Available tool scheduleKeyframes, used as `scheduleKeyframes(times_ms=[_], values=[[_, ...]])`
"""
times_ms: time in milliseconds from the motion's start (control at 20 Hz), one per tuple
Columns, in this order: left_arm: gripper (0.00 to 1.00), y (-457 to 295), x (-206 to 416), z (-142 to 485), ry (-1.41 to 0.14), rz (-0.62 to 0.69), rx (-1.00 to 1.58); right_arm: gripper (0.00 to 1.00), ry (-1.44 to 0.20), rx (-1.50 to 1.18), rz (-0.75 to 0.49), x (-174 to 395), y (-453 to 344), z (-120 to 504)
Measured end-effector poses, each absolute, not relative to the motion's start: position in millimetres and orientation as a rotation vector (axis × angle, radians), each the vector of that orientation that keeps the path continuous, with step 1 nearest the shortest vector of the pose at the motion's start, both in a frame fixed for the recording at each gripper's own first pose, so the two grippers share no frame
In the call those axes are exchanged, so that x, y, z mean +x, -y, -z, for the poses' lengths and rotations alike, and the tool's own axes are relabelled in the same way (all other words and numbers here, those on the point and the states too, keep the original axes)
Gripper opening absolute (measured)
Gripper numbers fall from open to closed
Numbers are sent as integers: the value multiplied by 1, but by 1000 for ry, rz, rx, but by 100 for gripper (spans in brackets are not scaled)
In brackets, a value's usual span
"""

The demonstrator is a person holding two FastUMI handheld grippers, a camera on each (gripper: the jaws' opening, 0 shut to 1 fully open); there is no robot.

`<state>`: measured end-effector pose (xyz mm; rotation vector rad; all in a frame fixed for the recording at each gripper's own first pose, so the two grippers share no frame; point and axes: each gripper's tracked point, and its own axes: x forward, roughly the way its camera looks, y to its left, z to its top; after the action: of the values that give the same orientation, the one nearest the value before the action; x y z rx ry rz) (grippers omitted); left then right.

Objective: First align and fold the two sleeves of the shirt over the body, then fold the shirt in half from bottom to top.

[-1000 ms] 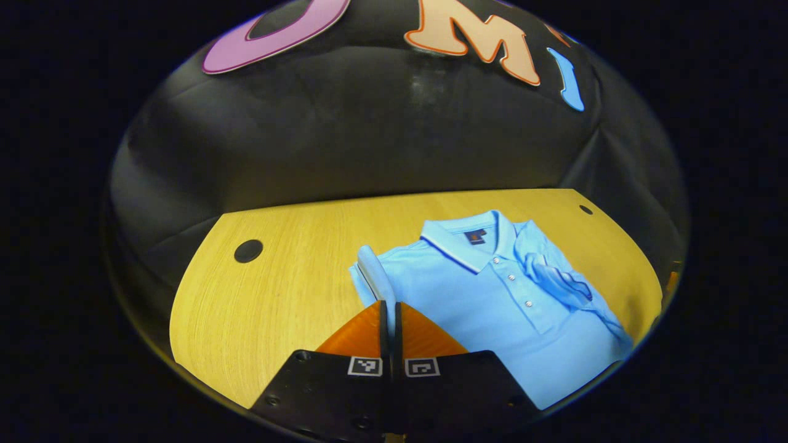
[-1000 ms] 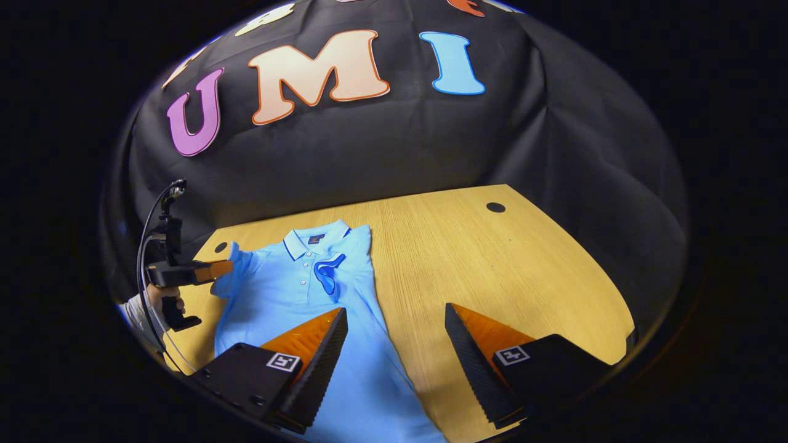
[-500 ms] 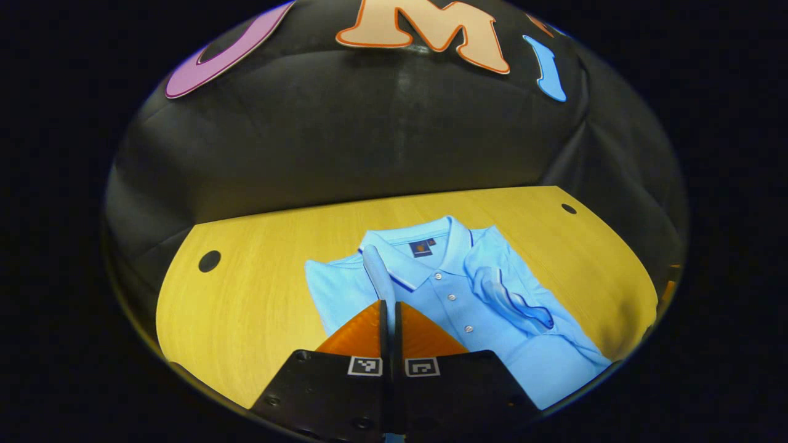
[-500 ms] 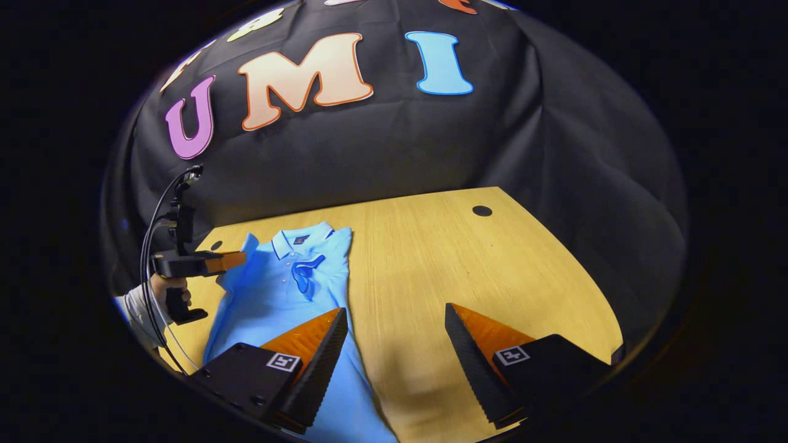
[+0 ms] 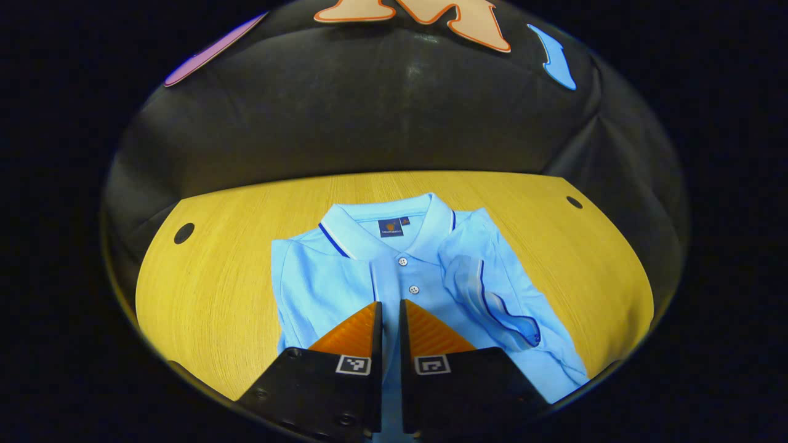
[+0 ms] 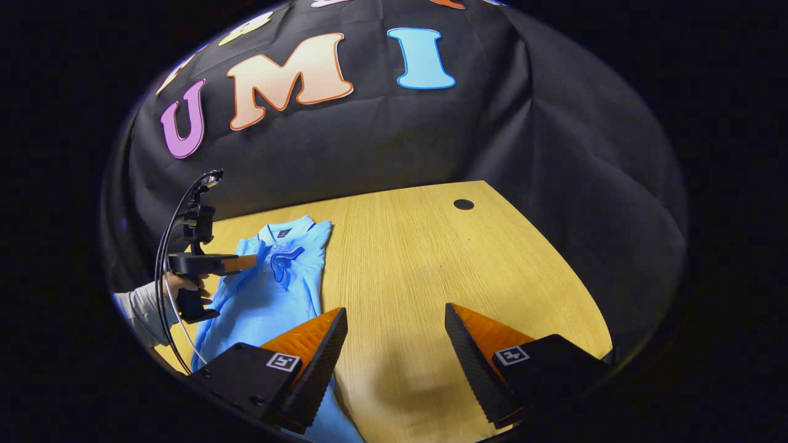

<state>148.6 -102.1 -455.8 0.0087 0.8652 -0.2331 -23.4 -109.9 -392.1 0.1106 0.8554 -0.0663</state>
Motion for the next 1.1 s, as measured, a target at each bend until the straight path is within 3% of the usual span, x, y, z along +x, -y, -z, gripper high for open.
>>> scheduleKeyframes(times_ms=[50,200,250,300,750,800,1100], values=[[16,105,147,446,-844,227,-2,94,-852,114,51,-21,109,391],[88,105,143,409,-771,201,-14,98,-818,143,-29,-11,98,383],[89,102,136,393,-749,193,-12,94,-803,151,-66,-8,92,380],[87,96,129,378,-727,177,-2,99,-794,152,-100,-6,87,380],[86,34,35,286,-596,77,4,99,-727,110,-246,-25,42,357],[86,27,21,284,-597,78,3,94,-721,108,-254,-33,35,354],[88,10,-66,281,-624,179,6,99,-738,85,-280,-91,-2,349]])
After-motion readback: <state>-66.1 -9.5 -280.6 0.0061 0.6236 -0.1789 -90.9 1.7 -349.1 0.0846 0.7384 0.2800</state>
